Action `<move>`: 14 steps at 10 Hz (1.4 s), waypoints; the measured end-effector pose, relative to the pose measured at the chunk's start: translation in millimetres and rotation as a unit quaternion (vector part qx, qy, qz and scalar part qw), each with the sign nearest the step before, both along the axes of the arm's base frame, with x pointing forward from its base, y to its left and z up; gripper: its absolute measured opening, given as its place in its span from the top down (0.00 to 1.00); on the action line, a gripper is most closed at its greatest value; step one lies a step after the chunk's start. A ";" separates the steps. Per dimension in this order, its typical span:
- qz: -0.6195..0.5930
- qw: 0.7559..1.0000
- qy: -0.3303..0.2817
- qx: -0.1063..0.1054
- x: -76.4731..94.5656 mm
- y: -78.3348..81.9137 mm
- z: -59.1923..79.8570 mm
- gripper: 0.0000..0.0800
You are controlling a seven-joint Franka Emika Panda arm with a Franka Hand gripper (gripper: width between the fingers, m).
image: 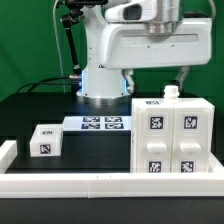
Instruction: Assemble cabinet
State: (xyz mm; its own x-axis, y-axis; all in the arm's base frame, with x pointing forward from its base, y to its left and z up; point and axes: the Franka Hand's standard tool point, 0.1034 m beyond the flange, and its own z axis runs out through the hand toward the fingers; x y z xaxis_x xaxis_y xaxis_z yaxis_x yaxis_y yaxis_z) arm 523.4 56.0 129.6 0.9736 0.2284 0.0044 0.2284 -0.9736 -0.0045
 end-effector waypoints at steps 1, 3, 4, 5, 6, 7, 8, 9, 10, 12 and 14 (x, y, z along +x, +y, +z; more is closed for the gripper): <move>0.001 1.000 0.006 -0.002 -8.0 -11.3 -4.0 0.02; 0.022 1.000 0.011 -0.009 -21.0 -51.4 -11.5 0.01; 0.033 0.999 0.001 -0.011 -24.1 -75.5 -17.2 0.01; 0.034 0.999 -0.002 -0.013 -27.6 -89.8 -22.3 0.00; 0.029 1.000 -0.001 -0.012 -27.2 -83.7 -21.5 0.00; 0.033 0.999 -0.001 -0.012 -27.2 -82.3 -21.8 0.00; 0.033 0.999 -0.001 -0.012 -27.4 -82.6 -22.0 0.00; 0.034 0.999 -0.001 -0.012 -27.3 -82.3 -22.0 0.00; 0.037 0.999 0.000 -0.012 -27.7 -84.3 -22.6 0.00; 0.056 0.998 0.012 -0.009 -36.1 -118.2 -31.8 0.00; 0.061 0.998 0.024 -0.010 -47.4 -148.7 -42.2 0.00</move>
Offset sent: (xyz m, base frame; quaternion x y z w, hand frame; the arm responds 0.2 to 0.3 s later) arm -0.0190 -0.0803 -0.0094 -0.0327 0.0269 -0.0496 0.9979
